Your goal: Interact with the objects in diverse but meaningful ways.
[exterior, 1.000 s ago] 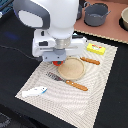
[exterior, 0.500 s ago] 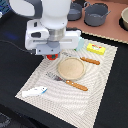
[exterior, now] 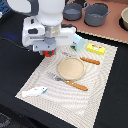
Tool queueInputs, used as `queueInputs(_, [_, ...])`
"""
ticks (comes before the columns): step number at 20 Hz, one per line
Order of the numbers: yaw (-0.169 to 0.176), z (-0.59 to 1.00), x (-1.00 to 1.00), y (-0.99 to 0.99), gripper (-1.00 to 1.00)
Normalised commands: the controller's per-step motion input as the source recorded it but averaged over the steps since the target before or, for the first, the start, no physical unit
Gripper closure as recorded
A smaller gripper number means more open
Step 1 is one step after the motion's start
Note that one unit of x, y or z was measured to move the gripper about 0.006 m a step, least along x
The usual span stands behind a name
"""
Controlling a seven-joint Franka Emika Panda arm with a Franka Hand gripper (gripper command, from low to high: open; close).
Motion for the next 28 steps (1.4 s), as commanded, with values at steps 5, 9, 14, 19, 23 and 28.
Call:
queueInputs(5, [0.000,-0.18,-0.44,-0.11,-1.00])
queueInputs(9, [0.000,-0.07,-0.48,-0.10,-1.00])
queueInputs(14, [0.002,0.40,-0.46,-0.03,-1.00])
queueInputs(19, [0.011,1.00,-0.20,0.04,-1.00])
queueInputs(23, [0.054,1.00,-0.10,0.04,-1.00])
queueInputs(28, [0.048,0.99,0.01,-0.01,-1.00])
